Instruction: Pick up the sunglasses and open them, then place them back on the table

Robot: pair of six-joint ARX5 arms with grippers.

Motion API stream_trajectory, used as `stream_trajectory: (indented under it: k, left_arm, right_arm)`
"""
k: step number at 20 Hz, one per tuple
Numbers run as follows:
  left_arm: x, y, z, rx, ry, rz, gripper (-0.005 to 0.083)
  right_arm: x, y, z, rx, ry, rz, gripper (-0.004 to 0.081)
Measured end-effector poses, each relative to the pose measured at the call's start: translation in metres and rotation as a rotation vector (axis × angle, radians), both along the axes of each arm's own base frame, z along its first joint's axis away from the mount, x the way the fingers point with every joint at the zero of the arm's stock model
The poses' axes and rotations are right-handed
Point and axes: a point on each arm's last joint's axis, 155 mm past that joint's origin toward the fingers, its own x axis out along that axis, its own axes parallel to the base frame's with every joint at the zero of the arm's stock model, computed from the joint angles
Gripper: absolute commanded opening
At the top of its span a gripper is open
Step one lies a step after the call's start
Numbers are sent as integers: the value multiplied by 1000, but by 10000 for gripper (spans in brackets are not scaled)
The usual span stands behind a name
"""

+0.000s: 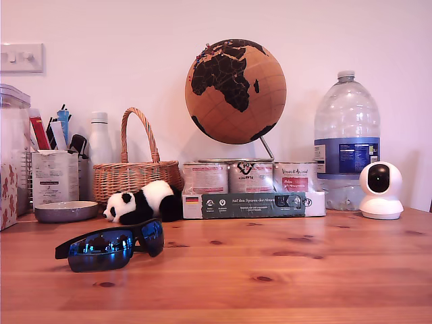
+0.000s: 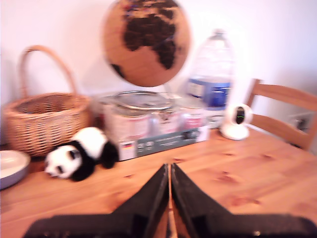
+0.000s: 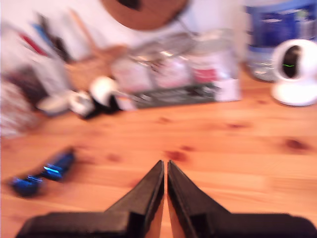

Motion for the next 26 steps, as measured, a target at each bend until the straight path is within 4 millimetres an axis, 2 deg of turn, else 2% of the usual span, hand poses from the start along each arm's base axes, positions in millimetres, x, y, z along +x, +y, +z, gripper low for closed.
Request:
stream_trajectory:
  k: [2, 7, 11, 22, 24, 26]
  left_arm:
    - [-4, -6, -2, 21, 28, -40, -23]
    - [-2, -18, -6, 208, 162, -117, -23]
    - [1, -33, -13, 391, 318, -233, -23]
    - [64, -74, -47, 522, 629, -351, -23]
    - [73, -77, -60, 573, 682, -369, 25]
    - [78, -78, -75, 638, 733, -393, 161]
  right_arm:
    - [-5, 12, 2, 14, -2, 60, -11]
    - [-18, 38, 0, 16, 8, 187, -11]
    - [-26, 56, -14, -7, 65, 267, -11]
    - [-31, 79, -48, -118, 165, 335, -11]
    - [-32, 82, -53, -127, 184, 349, -11]
    - [-33, 84, -57, -134, 202, 356, -11]
